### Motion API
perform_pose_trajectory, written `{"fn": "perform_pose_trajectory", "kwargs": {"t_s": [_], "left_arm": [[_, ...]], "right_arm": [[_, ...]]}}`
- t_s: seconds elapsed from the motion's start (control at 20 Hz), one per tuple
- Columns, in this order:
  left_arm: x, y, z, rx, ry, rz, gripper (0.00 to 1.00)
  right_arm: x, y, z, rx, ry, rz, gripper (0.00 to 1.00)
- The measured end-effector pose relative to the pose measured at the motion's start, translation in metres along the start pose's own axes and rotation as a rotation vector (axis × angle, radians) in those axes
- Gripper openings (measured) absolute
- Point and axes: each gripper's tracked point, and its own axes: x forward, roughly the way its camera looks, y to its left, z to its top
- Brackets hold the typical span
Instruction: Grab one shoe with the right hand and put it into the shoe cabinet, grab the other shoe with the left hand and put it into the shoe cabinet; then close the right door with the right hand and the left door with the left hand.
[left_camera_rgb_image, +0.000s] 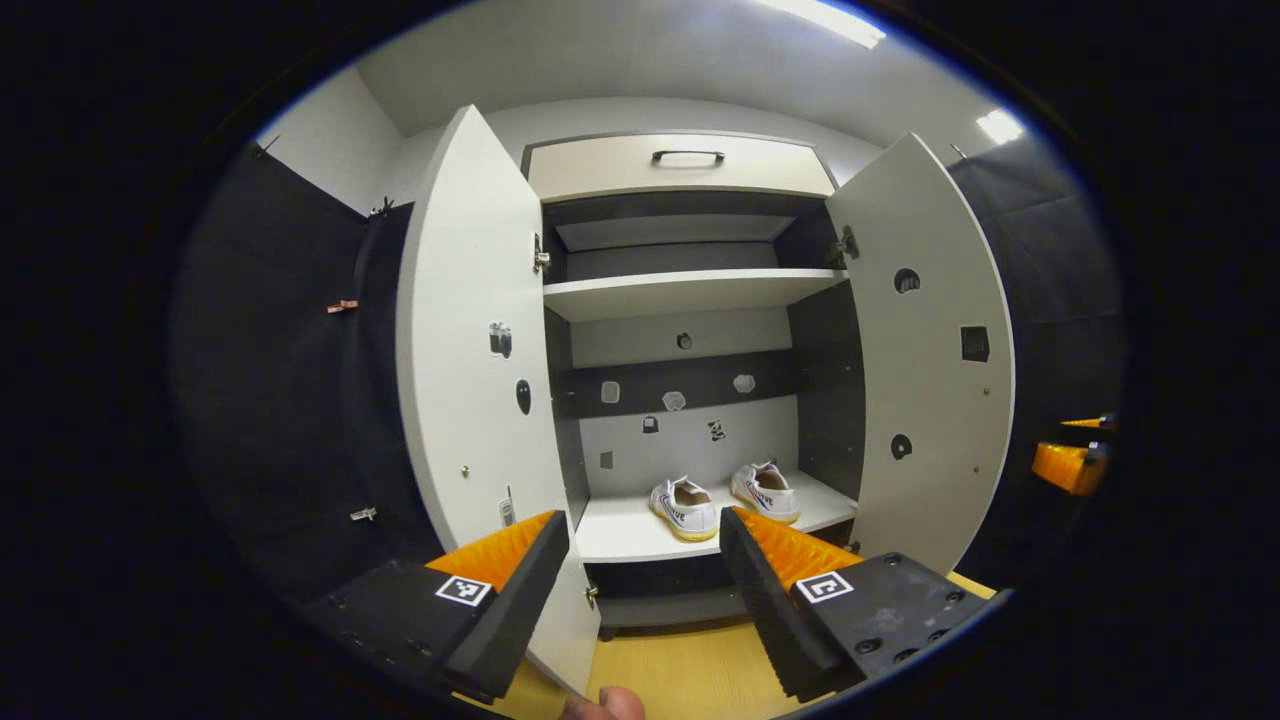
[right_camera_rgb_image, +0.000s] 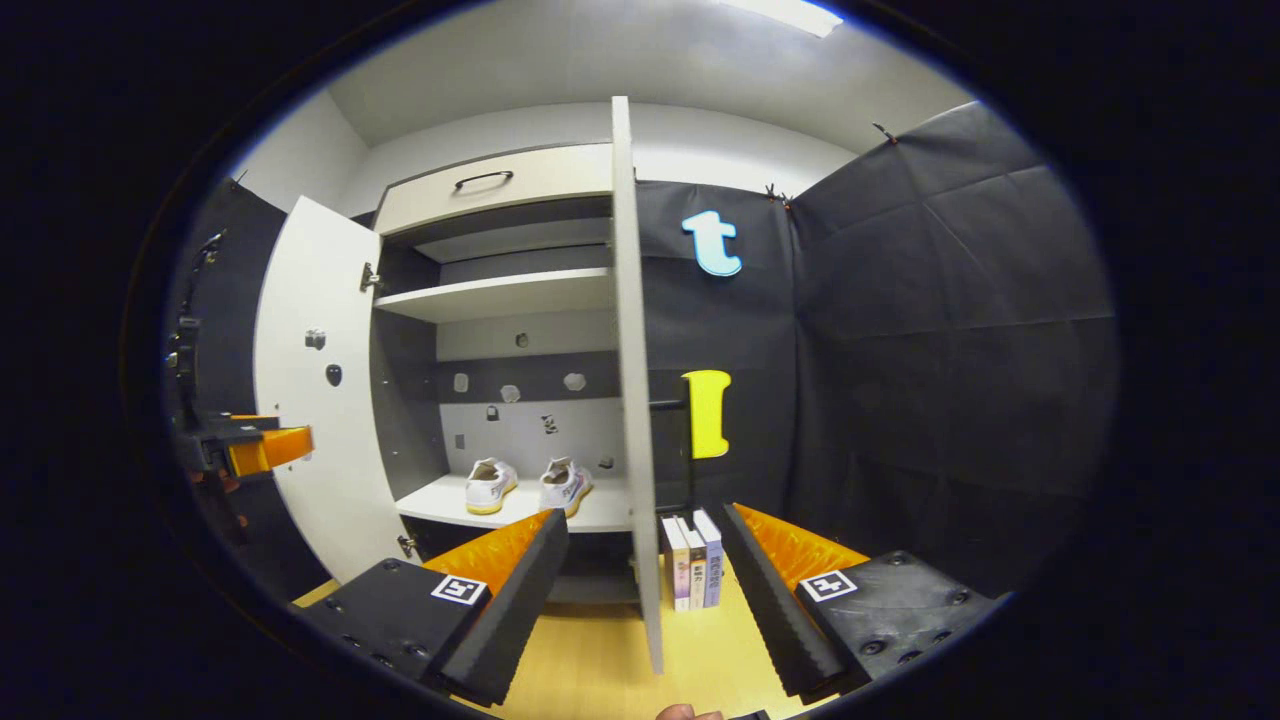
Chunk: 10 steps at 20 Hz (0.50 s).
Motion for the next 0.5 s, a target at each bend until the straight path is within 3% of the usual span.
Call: {"fn": "perform_pose_trajectory", "kwargs": {"t_s": [0.3,0.5], "left_arm": [[-0.019,0.025,-0.01,-0.047,0.011,0.029,0.95],[-0.023,0.037,-0.013,-0.028,0.004,0.053,0.95]], "right_arm": [[0.053,-0.066,0.016,-0.029,-0.015,-0.118,0.98],[0.087,-0.072,0.01,-0.067,-0.001,-0.121,0.98]]}}
